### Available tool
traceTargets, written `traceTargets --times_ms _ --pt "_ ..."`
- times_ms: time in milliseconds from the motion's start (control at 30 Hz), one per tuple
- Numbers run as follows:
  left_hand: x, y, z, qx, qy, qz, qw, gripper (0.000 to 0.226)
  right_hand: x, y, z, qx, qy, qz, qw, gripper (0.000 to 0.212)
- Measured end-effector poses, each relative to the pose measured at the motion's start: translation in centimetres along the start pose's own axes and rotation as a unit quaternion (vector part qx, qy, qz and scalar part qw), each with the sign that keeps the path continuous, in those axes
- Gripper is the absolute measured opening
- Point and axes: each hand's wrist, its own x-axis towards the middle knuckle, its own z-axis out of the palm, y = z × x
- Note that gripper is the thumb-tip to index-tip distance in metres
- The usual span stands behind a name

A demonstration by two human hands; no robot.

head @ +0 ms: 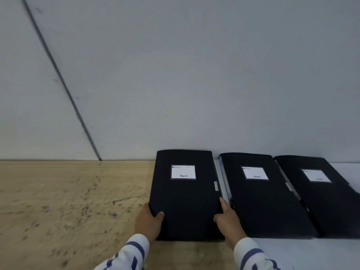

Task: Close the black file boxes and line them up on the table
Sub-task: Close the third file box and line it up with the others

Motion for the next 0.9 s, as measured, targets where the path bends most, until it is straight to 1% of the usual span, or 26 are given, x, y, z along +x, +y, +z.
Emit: traceTargets --times_ms 100,233,467,533,600,700,800,900 --pt "-0.1 0.6 1.6 0.003 0.011 -0.002 1.0 0.038 0.7 0.1 -1.5 -0.007 0.006 0.01 1.0 0.072" --pt "-0.3 0.8 2.8 0.023 0.02 0.006 1.0 0.035 1.5 0.5 -2.2 -0.03 0.007 0.003 1.0 0.072" --pt "0.0 1.3 3.5 0.089 0.045 -0.013 0.995 0.036 2.0 0.7 -2.0 -0.139 0.001 -0.02 0.99 0.065" --pt "0.1 1.3 3.7 0.108 0.049 -0.014 0.993 0.039 2.0 0.7 -1.6 -0.195 0.0 -0.043 0.98 0.062" --pt "0.0 1.3 3.8 0.13 0.056 -0.012 0.99 0.043 1.8 0.5 -1.2 -0.266 0.001 -0.066 0.962 0.062" --pt "-0.7 1.7 3.9 0.183 0.077 0.012 0.98 0.057 1.2 0.4 -0.9 -0.341 0.001 -0.099 0.935 0.063" --pt "-2.1 2.5 4.1 0.237 0.081 0.045 0.967 0.067 0.5 0.7 -1.1 -0.381 -0.007 -0.133 0.915 0.061" --pt "-3.7 3.0 4.7 0.249 0.067 0.068 0.964 0.07 -0.5 1.3 -1.4 -0.387 -0.023 -0.158 0.908 0.058"
